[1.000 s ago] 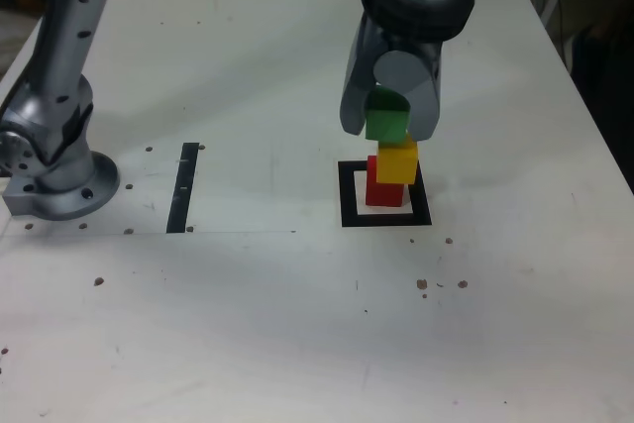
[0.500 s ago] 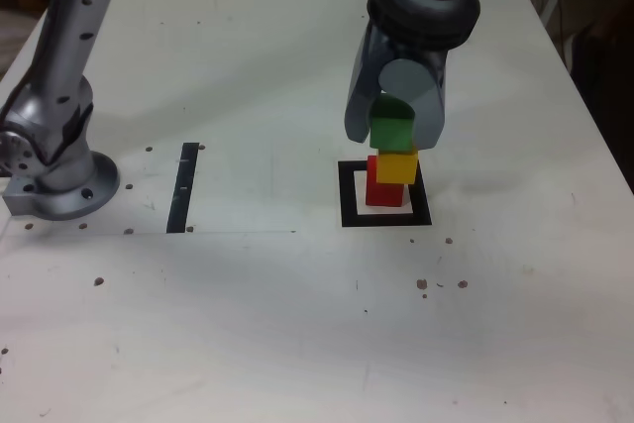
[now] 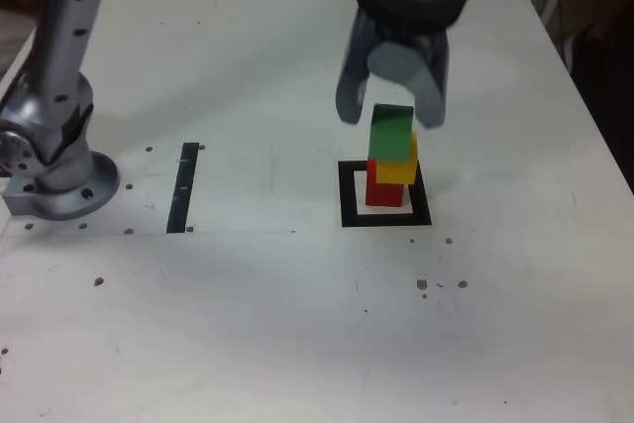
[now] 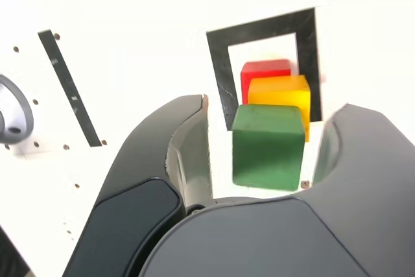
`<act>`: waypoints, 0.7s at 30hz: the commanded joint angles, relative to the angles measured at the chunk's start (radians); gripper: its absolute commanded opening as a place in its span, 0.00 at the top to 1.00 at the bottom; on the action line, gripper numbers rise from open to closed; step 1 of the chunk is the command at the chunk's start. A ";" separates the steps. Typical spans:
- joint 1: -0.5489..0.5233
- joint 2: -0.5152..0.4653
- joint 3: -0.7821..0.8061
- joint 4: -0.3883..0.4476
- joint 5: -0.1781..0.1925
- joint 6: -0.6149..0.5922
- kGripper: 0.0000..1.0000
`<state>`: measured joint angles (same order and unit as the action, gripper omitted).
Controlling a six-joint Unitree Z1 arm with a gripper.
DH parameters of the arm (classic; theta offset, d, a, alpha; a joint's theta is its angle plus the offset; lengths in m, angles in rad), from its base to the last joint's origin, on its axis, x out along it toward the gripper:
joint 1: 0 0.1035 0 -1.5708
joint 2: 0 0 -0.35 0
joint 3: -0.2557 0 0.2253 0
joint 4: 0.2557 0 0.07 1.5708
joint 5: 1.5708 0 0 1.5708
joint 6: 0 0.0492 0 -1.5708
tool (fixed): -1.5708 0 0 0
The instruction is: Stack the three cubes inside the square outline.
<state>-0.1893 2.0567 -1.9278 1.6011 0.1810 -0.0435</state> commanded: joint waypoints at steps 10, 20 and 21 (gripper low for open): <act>0.008 -0.354 0.166 0.028 0.030 0.051 0.00; 0.032 -0.607 0.734 -0.109 -0.021 0.028 0.00; 0.038 -0.616 0.796 -0.148 -0.030 0.019 0.00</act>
<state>-0.1554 1.5709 -1.4101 1.4809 0.1557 -0.0195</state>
